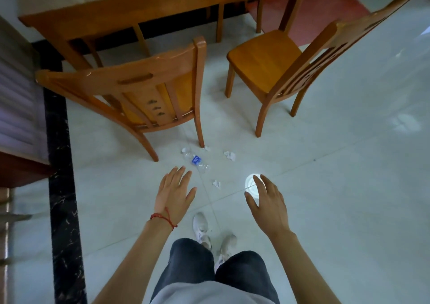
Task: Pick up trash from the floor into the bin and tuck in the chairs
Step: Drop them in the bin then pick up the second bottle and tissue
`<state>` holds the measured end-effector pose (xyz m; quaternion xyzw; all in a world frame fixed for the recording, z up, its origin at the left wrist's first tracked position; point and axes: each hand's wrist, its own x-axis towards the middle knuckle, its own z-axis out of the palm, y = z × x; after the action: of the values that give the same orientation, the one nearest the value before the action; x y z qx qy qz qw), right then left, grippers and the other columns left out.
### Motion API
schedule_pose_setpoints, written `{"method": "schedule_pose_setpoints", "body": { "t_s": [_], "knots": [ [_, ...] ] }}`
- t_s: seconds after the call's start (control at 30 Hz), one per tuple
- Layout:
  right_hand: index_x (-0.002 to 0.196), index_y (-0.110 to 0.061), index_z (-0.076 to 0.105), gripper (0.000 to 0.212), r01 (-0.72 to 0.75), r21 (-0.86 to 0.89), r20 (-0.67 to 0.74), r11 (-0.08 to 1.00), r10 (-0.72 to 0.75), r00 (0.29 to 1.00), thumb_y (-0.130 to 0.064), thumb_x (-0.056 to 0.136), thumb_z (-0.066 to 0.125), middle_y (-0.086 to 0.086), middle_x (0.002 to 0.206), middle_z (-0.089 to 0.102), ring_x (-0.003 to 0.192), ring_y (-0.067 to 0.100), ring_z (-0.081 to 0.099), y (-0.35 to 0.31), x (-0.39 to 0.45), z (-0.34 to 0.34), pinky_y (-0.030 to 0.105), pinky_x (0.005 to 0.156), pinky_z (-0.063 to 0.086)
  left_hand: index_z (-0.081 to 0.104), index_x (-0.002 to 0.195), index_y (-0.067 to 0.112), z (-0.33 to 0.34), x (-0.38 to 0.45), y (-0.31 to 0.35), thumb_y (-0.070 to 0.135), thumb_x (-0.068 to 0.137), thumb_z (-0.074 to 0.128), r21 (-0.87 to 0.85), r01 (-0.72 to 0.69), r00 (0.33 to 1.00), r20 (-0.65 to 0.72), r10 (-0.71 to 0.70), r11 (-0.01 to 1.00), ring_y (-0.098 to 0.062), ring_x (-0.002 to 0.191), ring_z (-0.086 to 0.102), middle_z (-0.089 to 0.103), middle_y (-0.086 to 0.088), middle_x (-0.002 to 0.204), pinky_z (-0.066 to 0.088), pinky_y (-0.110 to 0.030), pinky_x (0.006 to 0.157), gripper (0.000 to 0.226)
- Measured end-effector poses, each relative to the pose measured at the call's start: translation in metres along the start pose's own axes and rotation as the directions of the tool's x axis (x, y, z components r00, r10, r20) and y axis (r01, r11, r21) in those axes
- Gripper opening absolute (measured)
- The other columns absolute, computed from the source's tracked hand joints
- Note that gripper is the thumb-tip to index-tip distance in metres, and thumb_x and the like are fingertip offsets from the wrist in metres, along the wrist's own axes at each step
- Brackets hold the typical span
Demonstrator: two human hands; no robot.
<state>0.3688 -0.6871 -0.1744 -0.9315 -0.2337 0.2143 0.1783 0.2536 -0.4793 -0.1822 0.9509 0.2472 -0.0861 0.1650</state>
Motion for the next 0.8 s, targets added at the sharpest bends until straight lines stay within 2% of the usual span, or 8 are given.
{"method": "schedule_pose_setpoints", "body": {
  "t_s": [0.2, 0.37, 0.7, 0.8],
  "knots": [
    [0.139, -0.015, 0.033, 0.053, -0.031, 0.003, 0.042, 1.0, 0.031, 0.999, -0.038, 0.093, 0.044, 0.01, 0.149, 0.032, 0.136, 0.026, 0.031, -0.007, 0.031, 0.011, 0.037, 0.109, 0.027, 0.033, 0.139, 0.009, 0.001, 0.04, -0.011, 0.035, 0.095, 0.039, -0.016, -0.019, 0.999, 0.038, 0.019, 1.0, -0.026, 0.14, 0.021, 0.029, -0.011, 0.149, 0.015, -0.035, 0.113, 0.052],
    [0.14, -0.016, 0.031, 0.054, -0.044, 0.003, 0.059, 0.999, 0.044, 0.997, -0.039, 0.093, 0.042, 0.009, 0.149, 0.031, 0.137, 0.025, 0.03, -0.014, 0.066, 0.021, 0.036, 0.11, 0.026, 0.045, 0.132, 0.005, 0.008, 0.075, -0.028, 0.031, 0.09, 0.051, 0.016, -0.038, 0.997, 0.066, 0.037, 0.999, -0.032, 0.133, 0.035, 0.043, -0.017, 0.14, 0.028, -0.04, 0.108, 0.049],
    [0.14, -0.016, 0.031, 0.053, -0.026, 0.016, 0.118, 1.0, 0.024, 0.993, -0.039, 0.094, 0.041, 0.01, 0.149, 0.03, 0.136, 0.025, 0.03, 0.007, 0.131, 0.055, 0.036, 0.109, 0.026, 0.041, 0.135, 0.007, 0.056, 0.125, -0.032, 0.031, 0.092, 0.047, -0.034, 0.038, 0.992, 0.121, -0.034, 0.999, -0.03, 0.137, 0.028, 0.037, -0.014, 0.145, 0.024, -0.039, 0.11, 0.05],
    [0.14, -0.015, 0.032, 0.053, 0.009, 0.007, 0.154, 1.0, -0.01, 0.988, -0.039, 0.094, 0.041, 0.011, 0.149, 0.031, 0.135, 0.026, 0.032, 0.025, 0.16, 0.078, 0.038, 0.108, 0.028, 0.045, 0.131, 0.004, 0.083, 0.145, -0.033, 0.028, 0.091, 0.052, -0.054, 0.075, 0.993, 0.09, -0.07, 0.996, -0.033, 0.134, 0.033, 0.042, -0.017, 0.141, 0.027, -0.042, 0.108, 0.047]
  ]
}}
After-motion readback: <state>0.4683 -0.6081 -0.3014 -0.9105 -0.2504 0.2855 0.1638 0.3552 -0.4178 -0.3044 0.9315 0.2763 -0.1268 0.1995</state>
